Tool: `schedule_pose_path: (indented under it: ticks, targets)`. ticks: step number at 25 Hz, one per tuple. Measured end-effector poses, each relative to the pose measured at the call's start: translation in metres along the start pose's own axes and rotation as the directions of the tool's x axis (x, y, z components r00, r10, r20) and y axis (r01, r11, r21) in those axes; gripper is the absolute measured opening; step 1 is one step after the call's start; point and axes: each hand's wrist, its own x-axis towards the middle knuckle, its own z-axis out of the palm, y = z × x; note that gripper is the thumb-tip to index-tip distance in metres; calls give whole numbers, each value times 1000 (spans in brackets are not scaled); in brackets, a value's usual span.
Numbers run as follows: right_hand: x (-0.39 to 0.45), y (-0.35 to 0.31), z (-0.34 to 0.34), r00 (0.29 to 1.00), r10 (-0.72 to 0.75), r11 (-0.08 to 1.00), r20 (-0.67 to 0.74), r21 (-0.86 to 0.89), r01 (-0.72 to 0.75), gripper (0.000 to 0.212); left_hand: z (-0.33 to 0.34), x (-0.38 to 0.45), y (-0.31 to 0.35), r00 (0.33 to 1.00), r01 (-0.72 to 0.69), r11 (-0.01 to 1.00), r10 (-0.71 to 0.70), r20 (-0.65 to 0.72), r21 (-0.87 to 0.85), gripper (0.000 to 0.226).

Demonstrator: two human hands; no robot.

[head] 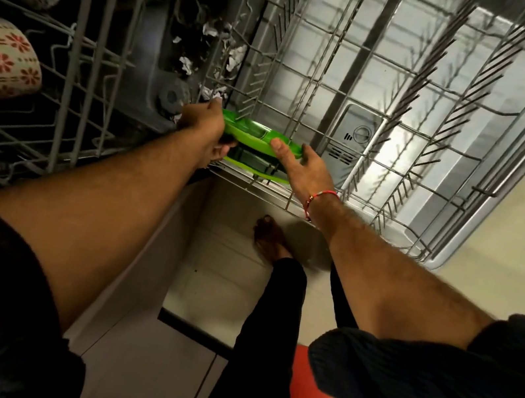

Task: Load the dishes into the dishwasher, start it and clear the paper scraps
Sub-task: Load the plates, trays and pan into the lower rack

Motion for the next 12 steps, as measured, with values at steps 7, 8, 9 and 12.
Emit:
schedule_pose_path:
  ticks: [7,8,9,12]
  targets:
    - [0,-1,-3,1000,-22,1000,-21,-1,22,84,-9,-22,-13,995,-22,1000,20,97,19,44]
    - [-4,-1,-4,999,-32,999,-22,-36,31,79,-11,-28,-20,996,-59,998,57,74,20,45]
    - [-10,-2,-6,999,-46,996,-18,-79,45,76,-15,-35,-27,994,-98,995,97,39,15,45]
    - [-42,-10,-14,997,-82,986,-15,-145,79,72,-27,-65,-45,984,-174,984,174,-26,-22,48]
